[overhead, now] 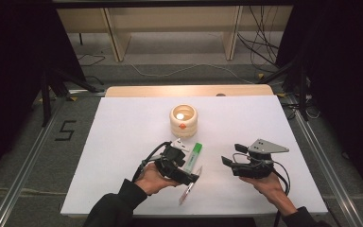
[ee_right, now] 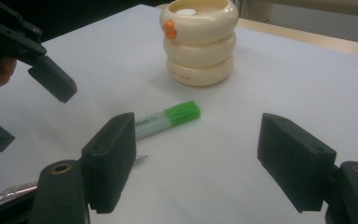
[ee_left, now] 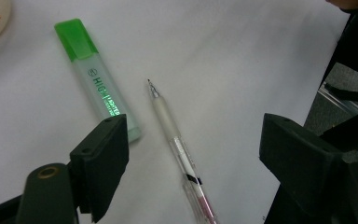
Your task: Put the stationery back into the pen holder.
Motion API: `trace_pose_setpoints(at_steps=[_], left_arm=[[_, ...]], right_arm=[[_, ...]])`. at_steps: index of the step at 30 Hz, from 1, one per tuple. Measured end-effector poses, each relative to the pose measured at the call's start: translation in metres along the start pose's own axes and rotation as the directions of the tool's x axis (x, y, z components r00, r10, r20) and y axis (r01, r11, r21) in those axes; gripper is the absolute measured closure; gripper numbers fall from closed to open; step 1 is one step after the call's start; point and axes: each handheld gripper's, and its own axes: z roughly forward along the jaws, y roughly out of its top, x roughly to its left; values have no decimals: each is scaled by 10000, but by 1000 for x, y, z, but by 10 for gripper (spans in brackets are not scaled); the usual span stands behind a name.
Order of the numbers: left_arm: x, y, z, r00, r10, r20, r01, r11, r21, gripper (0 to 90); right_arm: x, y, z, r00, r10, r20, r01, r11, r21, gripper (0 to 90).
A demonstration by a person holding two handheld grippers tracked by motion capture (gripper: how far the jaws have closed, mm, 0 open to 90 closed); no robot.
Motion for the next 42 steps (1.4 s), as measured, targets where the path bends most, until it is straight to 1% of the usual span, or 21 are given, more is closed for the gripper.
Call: trace_pose_setpoints(at_steps=[1,2,3,4,5,7,8,11,13,21,24,25,27,28,29,34,35,39,40,41,42], left_arm=[[0,0,1,10000,6,-65,-5,10000,65,246],[0,-1,2,9999,-101,-44,102,9999,101,255],[0,-2,3,10000,-39,-31,40,9998,181,270],[0,-2,4,10000,-95,-2,95,9998,197,281],[0,-3,5,10000,-31,13,31,9996,272,287],[-1,-3,6,9999,-71,93,67,9993,379,299],[-1,-4,7,9999,-138,100,135,9994,314,305],[-2,-4,8,9999,-38,135,31,9990,454,321],[-3,-5,10,9999,-73,126,66,9987,504,332],[-3,-8,18,9997,-199,130,186,9952,964,364],[-3,-8,20,9998,-118,145,101,9934,1144,386],[-4,-9,21,9998,-167,110,154,9934,1139,396],[-4,-9,24,10000,-35,15,32,9917,1284,420],[-5,-9,26,9999,-127,-5,126,9909,1337,428],[-4,-9,27,10000,-59,0,59,9894,1449,435],[-5,-10,34,9997,26,-251,17,9857,1682,476],[-5,-10,35,9997,-7,-261,50,9864,1643,486],[-7,-9,39,9995,76,-292,-22,9833,1819,517],[-8,-9,40,9995,156,-286,-99,9815,1913,522],[-9,-9,42,9994,157,-319,-94,9820,1887,527],[-10,-9,43,9994,152,-319,-87,9807,1952,530]], right_arm=[[0,0,0,10000,-2,1,2,10000,7,290],[0,0,0,10000,-8,3,8,10000,-1,289],[0,0,0,10000,2,3,-2,10000,3,289],[0,0,0,10000,-19,5,19,10000,-4,290],[0,0,0,10000,16,2,-16,10000,2,290],[0,0,0,10000,7,6,-7,10000,-14,289],[0,0,0,10000,13,20,-13,10000,16,289],[1,0,0,10000,-13,18,13,10000,17,290],[1,0,0,10000,-29,6,29,10000,5,289],[1,0,1,10000,-61,-1,61,10000,48,290],[2,0,1,10000,-77,-11,77,10000,48,289],[2,0,1,10000,-58,-25,58,10000,51,289],[2,-1,2,10000,-45,-21,46,10000,68,290],[2,-1,2,10000,-39,-23,39,10000,57,289],[2,-1,2,10000,-33,-38,33,10000,56,289],[2,-1,2,10000,-39,-33,39,10000,59,290],[2,-1,2,10000,-56,-11,56,10000,79,289],[2,-1,2,10000,-88,-46,89,9999,83,289],[2,-1,2,10000,-75,-30,76,9999,100,290],[2,-1,2,10000,-98,-10,98,9999,106,290],[3,-1,2,10000,-86,-19,86,9999,105,289]])
